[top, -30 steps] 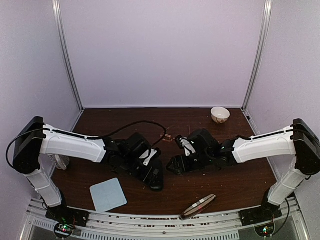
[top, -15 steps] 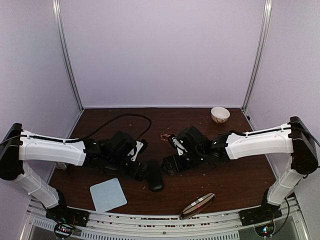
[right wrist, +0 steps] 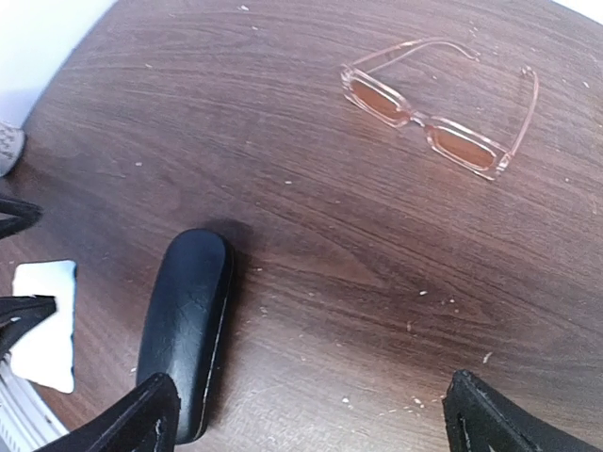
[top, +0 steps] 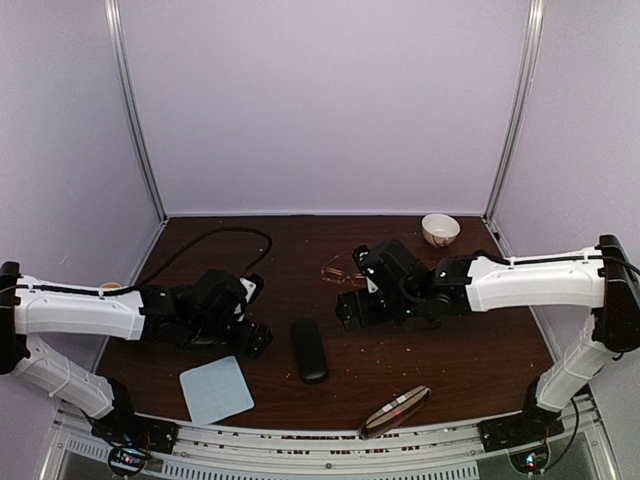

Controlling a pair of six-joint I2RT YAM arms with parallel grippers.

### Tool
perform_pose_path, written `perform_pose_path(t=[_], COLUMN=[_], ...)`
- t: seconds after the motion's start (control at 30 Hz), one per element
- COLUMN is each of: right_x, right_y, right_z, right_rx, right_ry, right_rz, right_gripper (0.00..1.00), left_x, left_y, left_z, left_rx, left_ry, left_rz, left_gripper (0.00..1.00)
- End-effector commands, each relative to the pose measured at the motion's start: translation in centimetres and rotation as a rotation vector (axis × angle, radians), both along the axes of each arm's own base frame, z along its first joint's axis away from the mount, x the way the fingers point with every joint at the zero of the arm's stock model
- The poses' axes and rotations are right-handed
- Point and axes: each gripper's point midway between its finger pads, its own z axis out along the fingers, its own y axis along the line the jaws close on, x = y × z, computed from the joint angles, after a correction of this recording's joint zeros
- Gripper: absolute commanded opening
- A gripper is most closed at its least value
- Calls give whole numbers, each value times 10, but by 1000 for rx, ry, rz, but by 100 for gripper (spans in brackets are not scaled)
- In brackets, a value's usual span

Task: Organize the sunglasses
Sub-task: Pick up the sunglasses case from the center of the board.

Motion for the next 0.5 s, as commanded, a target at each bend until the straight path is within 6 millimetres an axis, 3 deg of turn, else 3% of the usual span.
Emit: perform_pose_path(t=[0.0,0.17,0.47], right_x=[1,-19,-52], right_y=[8,42,77], right_z=[-7,-14,-28], right_rx=[-103,-186,-262], right_ry=[44,70,122], right_rz=[-2,85,144], right_gripper=[100,100,100], left_x=[12,13,14], left_y=[18,42,68], left_z=[8,2,-7], left_rx=[-5,-4,-4], left_ry=[-74,-83,-90], left_rz=[55,110,170], left_gripper=[91,94,98])
